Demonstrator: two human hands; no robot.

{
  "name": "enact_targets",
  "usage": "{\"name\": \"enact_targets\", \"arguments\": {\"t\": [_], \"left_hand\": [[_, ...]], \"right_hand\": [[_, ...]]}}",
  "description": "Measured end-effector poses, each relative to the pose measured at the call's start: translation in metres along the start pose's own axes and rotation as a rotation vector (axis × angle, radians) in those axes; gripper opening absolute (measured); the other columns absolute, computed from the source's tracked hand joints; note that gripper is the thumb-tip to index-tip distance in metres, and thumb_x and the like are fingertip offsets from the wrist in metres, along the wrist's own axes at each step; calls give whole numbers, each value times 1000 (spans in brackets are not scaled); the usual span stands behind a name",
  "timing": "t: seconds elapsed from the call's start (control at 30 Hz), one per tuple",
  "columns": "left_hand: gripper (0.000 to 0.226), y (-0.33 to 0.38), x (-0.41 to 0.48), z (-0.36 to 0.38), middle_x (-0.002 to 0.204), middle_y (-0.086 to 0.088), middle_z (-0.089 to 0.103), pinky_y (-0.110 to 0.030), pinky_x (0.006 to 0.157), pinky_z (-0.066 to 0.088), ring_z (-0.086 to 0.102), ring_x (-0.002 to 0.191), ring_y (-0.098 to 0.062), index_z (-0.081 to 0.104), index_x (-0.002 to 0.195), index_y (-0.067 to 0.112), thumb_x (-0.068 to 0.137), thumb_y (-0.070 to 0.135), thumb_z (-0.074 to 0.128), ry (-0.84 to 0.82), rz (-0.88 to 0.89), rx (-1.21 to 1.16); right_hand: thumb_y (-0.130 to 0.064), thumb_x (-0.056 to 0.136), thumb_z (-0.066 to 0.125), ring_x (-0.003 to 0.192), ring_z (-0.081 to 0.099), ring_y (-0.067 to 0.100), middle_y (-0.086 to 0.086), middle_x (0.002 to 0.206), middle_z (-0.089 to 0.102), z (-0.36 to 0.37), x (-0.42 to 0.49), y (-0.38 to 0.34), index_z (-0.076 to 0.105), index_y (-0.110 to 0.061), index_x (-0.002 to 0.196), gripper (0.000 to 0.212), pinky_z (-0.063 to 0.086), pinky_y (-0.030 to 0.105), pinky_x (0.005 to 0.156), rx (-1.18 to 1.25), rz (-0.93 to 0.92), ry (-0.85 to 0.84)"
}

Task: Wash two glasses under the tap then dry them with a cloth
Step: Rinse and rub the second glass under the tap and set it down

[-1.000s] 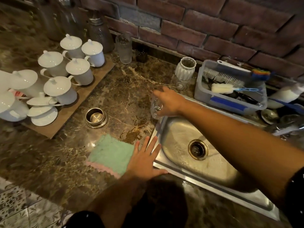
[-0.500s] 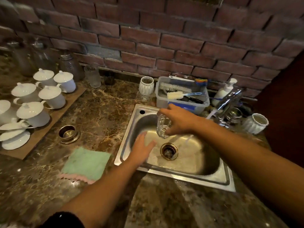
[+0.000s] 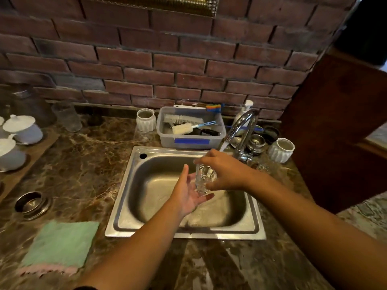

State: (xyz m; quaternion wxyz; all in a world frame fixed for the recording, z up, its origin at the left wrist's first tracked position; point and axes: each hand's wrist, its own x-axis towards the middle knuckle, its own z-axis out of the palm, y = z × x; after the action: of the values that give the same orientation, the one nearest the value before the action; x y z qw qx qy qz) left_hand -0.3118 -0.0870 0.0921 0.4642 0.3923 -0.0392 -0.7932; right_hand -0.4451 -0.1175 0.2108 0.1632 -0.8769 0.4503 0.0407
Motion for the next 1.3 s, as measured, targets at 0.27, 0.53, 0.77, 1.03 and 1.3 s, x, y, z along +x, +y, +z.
{"name": "enact_targets", "arguments": {"t": [0.27,0.53,0.77,1.03,1.3], "left_hand": [[55,-10,19,18,95,-10,78,-31,68,51,66,90,-23,68,122,15,95,59,52,68,-48,40],[66,-12,49,7,109,-15,74,-26,61,43,62,97,-26,76,112,11,87,68,57,128,-83,76],[63,-12,65,6,125,-20,69,-27,70,46,60,116,-34,77,113,15,89,68,52,141,-119,151],[56,-5,75,3,109,-18,76,-39,91,50,66,99,-32,68,120,10,93,58,56,215,-128,219],[52,-7,81,5,110,-19,72,-35,80,48,62,90,-29,69,116,14,94,59,55,297,-72,196]], "right_hand": [[-34,79,77,128,47,17,0,143,46,18,8,30,38,-25,150,81,41,26,101,131,1,61],[-25,80,80,125,48,8,-3,142,46,62,11,50,32,-29,153,88,50,29,100,784,177,172],[-19,81,81,121,56,5,-9,130,57,91,21,67,37,-42,140,77,57,15,72,1123,282,226],[-31,74,84,120,63,15,-2,130,64,109,38,89,45,-28,143,79,57,34,95,1324,372,289],[-20,85,77,120,58,6,-9,129,61,104,41,87,51,-22,139,60,54,23,92,1229,361,391]]}}
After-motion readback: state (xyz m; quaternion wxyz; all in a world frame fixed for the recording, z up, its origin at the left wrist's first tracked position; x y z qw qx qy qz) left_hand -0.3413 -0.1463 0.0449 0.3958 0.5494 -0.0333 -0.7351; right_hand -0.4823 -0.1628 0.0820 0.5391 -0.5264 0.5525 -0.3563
